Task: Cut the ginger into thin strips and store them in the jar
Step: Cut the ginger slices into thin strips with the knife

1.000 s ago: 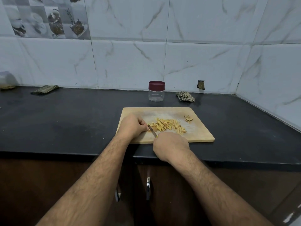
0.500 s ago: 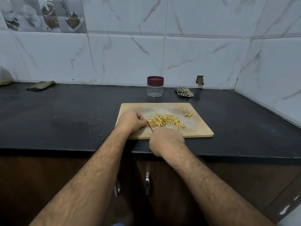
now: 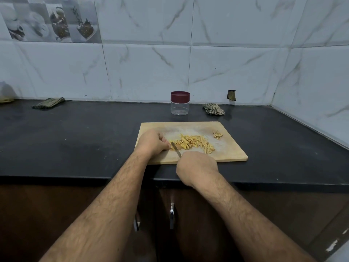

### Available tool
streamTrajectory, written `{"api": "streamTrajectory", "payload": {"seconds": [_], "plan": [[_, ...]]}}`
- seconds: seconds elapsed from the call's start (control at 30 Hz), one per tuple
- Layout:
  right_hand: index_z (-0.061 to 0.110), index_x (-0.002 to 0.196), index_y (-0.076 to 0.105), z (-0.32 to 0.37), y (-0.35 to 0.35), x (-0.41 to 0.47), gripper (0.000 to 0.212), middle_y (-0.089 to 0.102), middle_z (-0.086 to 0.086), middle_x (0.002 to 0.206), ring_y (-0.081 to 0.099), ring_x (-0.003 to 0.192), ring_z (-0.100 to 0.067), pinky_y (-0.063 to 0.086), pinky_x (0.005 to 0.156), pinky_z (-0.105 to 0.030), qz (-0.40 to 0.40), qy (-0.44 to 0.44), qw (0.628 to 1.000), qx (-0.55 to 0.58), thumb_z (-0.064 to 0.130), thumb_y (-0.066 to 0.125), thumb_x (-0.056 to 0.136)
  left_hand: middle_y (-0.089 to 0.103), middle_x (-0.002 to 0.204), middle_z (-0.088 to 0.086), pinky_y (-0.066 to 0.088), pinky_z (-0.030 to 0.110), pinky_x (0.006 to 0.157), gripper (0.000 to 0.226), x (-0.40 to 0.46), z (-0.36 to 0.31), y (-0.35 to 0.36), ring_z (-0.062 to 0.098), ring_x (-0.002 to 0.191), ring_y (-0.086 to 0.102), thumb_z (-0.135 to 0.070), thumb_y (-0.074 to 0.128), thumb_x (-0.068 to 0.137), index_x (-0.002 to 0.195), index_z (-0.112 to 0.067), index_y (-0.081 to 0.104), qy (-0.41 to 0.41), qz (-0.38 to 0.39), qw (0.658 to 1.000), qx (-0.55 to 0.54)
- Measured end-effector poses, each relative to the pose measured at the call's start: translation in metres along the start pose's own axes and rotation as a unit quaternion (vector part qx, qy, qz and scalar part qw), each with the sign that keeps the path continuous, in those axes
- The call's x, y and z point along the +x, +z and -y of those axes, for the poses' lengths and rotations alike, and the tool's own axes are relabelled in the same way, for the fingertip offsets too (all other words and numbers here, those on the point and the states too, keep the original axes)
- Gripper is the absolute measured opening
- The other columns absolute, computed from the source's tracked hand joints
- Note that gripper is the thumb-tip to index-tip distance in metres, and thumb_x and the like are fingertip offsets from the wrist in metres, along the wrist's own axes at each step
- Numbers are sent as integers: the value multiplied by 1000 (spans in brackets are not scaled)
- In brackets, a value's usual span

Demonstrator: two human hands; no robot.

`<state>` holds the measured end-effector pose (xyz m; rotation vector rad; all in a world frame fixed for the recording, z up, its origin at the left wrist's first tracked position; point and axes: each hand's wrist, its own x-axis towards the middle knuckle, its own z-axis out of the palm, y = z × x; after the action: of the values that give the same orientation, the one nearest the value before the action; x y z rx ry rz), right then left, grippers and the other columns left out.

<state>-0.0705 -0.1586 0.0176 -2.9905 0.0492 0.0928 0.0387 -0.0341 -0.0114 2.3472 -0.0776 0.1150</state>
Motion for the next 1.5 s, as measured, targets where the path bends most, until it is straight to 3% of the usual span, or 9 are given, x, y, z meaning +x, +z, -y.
{"api": "streamTrajectory", "payload": {"seconds": [0.17,0.53,0.7,0.83,1.0,1.13,1.5], "plan": [[14,123,59,-1,1,4,29,63,-6,116,56,95,-24,43,76,-36,6,-6,1000,-5,20,45,99,67,75,-9,42,24,60,18,-2,-1,1,5,68,55,-15,74,84,67,-16,68,4,-1,1000,11],[15,124,59,8,-2,6,30,62,-3,118,59,103,-24,39,72,-34,9,-12,999,-43,14,49,96,69,79,-8,39,22,57,23,-1,-2,-1,6,70,55,-18,74,85,64,-20,65,0,3,1000,21],[17,118,62,-8,7,-5,24,56,-3,97,52,85,-23,41,67,-33,2,0,1000,-30,23,48,100,69,78,-11,42,23,61,20,1,-4,-4,7,73,57,-17,73,86,67,-17,65,-10,31,999,15],[16,117,62,-15,8,-6,25,63,-5,106,57,90,-24,44,69,-34,-4,6,1000,2,26,45,101,60,59,-16,38,19,54,15,2,-8,-8,1,60,51,-11,71,86,72,-15,65,-19,46,999,18],[13,118,62,-8,2,0,26,57,-4,99,52,87,-25,43,71,-35,4,3,1000,0,23,45,100,67,71,-11,44,23,63,23,1,-9,-8,8,70,57,-9,71,83,64,-17,61,-30,49,998,15],[13,120,61,-3,2,4,28,63,-6,112,57,94,-26,45,73,-34,4,0,1000,-1,25,45,101,63,66,-7,43,25,60,23,2,-9,-7,9,63,53,-13,74,81,62,-18,62,-40,39,998,15],[16,120,59,-5,-1,12,28,62,-3,113,59,101,-24,46,87,-38,23,1,1000,13,26,40,101,59,63,-4,41,24,58,28,2,-10,-5,11,61,51,-16,75,81,59,-18,59,-50,31,998,18]]}}
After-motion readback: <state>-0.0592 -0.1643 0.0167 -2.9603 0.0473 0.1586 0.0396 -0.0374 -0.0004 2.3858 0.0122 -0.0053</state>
